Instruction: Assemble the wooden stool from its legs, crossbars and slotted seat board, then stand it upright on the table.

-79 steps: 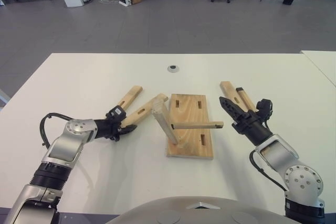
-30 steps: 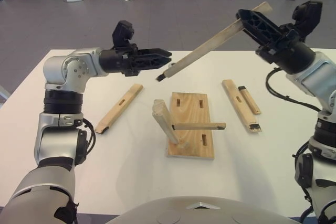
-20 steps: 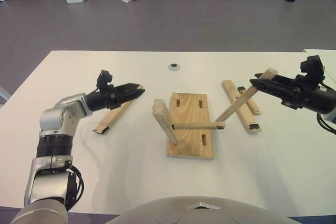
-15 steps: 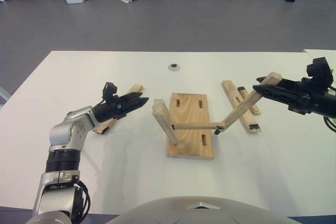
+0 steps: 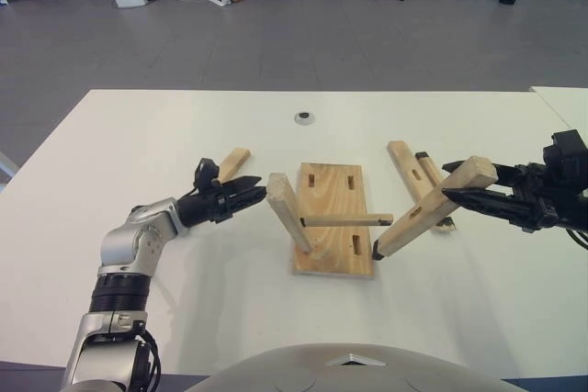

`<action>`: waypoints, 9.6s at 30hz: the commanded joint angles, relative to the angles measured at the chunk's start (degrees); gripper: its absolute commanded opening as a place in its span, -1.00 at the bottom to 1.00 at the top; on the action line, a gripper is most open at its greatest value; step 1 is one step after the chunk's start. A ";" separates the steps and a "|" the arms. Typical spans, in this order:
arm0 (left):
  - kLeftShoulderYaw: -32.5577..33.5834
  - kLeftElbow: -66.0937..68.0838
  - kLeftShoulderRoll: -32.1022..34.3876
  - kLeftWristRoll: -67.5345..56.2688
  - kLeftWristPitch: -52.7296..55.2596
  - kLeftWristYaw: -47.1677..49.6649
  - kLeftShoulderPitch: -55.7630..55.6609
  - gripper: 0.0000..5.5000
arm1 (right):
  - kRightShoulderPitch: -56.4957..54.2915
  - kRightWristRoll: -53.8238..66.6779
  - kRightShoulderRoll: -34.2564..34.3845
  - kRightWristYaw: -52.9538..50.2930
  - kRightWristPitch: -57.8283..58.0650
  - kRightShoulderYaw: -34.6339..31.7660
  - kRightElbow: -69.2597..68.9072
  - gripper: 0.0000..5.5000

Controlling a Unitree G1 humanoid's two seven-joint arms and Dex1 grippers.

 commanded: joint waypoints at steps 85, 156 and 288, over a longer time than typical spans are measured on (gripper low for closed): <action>-10.59 -4.15 -2.63 2.10 -0.96 -1.34 4.44 0.20 | -16.88 -27.57 -0.46 5.41 -10.09 37.86 14.78 -0.25; -7.74 -28.61 -20.49 -4.65 -16.39 16.38 11.73 0.20 | -18.68 -49.01 23.45 -33.73 -32.20 18.84 15.05 0.26; -33.47 7.95 11.86 42.75 -59.88 8.28 0.79 0.20 | -0.18 -59.64 29.45 -43.04 -24.86 32.67 17.92 0.26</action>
